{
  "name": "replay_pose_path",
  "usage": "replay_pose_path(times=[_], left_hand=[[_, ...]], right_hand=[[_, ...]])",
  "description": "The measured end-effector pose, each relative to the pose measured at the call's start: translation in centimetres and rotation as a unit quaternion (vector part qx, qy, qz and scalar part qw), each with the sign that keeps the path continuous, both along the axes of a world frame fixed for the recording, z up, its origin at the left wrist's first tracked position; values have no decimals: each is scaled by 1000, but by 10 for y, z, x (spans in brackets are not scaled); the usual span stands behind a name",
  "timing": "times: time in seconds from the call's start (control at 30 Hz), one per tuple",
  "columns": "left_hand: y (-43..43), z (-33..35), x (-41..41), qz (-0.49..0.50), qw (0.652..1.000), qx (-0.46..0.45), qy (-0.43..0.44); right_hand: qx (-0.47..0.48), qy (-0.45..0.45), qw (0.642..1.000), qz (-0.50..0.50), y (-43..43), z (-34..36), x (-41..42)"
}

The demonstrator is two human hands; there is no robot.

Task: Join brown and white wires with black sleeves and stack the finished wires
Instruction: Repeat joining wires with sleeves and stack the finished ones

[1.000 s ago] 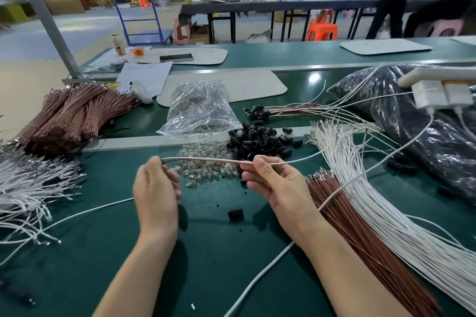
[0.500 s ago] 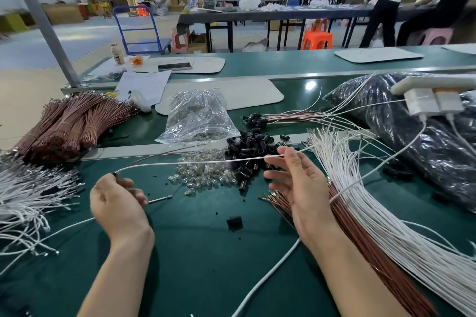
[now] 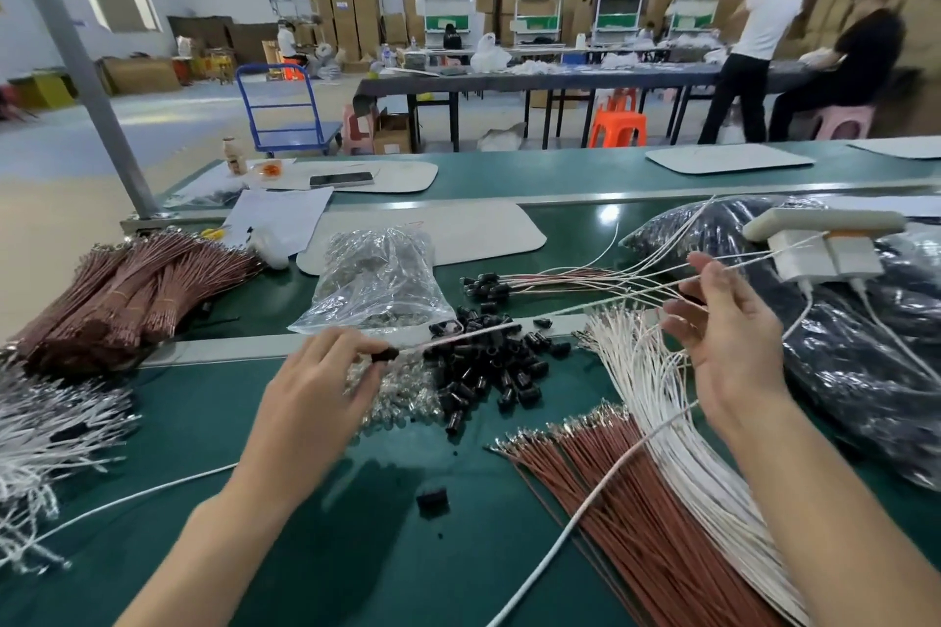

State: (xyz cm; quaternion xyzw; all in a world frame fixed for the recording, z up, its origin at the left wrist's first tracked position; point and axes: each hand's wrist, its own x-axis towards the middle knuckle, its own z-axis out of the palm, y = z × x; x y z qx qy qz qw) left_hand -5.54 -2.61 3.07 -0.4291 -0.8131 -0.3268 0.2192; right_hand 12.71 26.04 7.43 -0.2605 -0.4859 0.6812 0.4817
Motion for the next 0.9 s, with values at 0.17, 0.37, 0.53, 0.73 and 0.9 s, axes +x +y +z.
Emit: replay_pose_path(times=[0.17, 0.37, 0.53, 0.73, 0.9], left_hand=[[65, 66, -24, -3, 984, 116, 138], [168, 127, -63, -40, 964, 184, 188], [227, 67, -90, -80, 994, -42, 69], [237, 13, -111, -63, 972, -228, -3], [225, 7, -119, -45, 963, -265, -21]], right_hand=[[-9, 96, 995, -37, 42, 39, -10], [-50, 136, 988, -45, 96, 70, -45], [-70, -46, 996, 13, 131, 40, -72], [-26, -218, 973, 77, 148, 2, -85], [-19, -247, 968, 47, 146, -2, -93]])
